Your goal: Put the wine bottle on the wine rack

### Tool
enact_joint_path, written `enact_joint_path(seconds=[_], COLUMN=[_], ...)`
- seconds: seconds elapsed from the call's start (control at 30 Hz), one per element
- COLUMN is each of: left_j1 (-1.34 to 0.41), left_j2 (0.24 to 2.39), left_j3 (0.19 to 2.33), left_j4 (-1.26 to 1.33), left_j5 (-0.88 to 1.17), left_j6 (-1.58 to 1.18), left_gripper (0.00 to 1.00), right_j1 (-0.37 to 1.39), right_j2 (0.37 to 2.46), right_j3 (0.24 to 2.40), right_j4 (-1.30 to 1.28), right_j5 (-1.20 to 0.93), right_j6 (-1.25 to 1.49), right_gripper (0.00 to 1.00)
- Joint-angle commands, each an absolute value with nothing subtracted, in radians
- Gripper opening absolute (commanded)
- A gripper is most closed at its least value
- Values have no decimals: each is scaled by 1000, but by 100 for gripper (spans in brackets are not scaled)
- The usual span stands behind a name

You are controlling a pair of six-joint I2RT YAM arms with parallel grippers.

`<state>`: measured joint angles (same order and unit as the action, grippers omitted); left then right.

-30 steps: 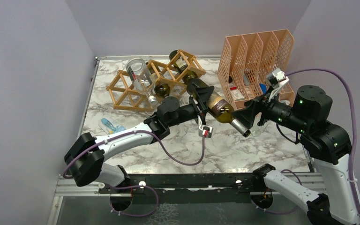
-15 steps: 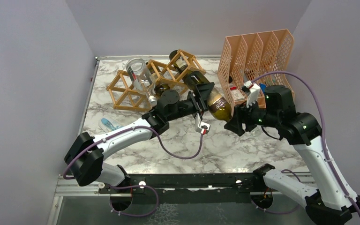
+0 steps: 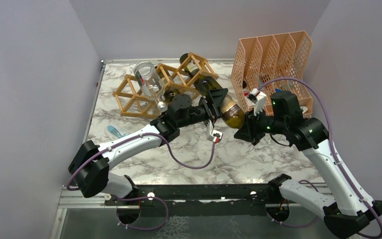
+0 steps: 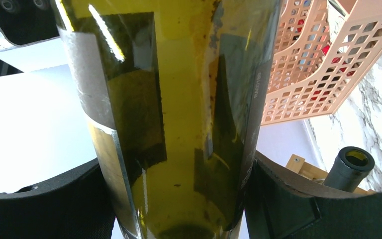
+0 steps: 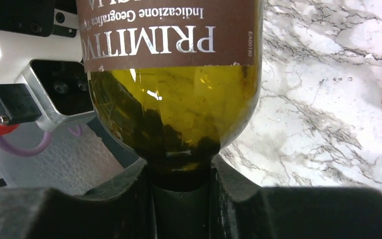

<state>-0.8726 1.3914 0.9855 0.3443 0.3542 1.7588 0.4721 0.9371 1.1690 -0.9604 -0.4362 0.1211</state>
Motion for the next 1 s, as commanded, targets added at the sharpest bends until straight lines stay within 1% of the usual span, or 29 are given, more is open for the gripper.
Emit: enact_joint_path(seconds=[0.0,0.03,0.13,0.17,0.2,0.23,0.27,0.47,0.57,0.67,0.83,0.9,0.97], left_j1=[-882,-882,-882,-881,-881,-882,-881,-883,-882,-883,-883,-882,-882], left_j2=[1367,1367,1364,1365,1364,1363,1364,1358,1349,1332,1336,1349,1355], left_j3=[1060,1063,1065,1061,1051,1045,1040,1008,1016,1066,1242,1300,1327], left_j4=[446,444,442,442,443,443,442,442,443,444,452,453,453], left_j5=[368,364,351,347,342,336,330,284,270,231,2,-82,-111], left_j6=[1726,1716,1678,1675,1675,1674,1673,1670,1587,1370,813,665,583], left_gripper=[0,0,0,28,60,89,98,99,99,99,98,98,99], right_j1=[473,473,473,474,474,473,474,474,474,474,474,474,474], right_j2=[932,923,888,880,873,869,865,852,849,855,875,887,894], right_j3=[1164,1171,1199,1209,1218,1229,1238,1262,1269,1270,1239,1229,1218], right_j4=[-887,-873,-830,-819,-810,-804,-797,-788,-783,-780,-784,-805,-831], right_j5=[-404,-370,-299,-289,-279,-265,-247,-70,-38,-69,-127,-156,-204], right_j6=[165,176,205,209,213,220,224,272,284,282,274,263,240], right_gripper=[9,2,1,1,1,1,1,1,1,1,1,1,1])
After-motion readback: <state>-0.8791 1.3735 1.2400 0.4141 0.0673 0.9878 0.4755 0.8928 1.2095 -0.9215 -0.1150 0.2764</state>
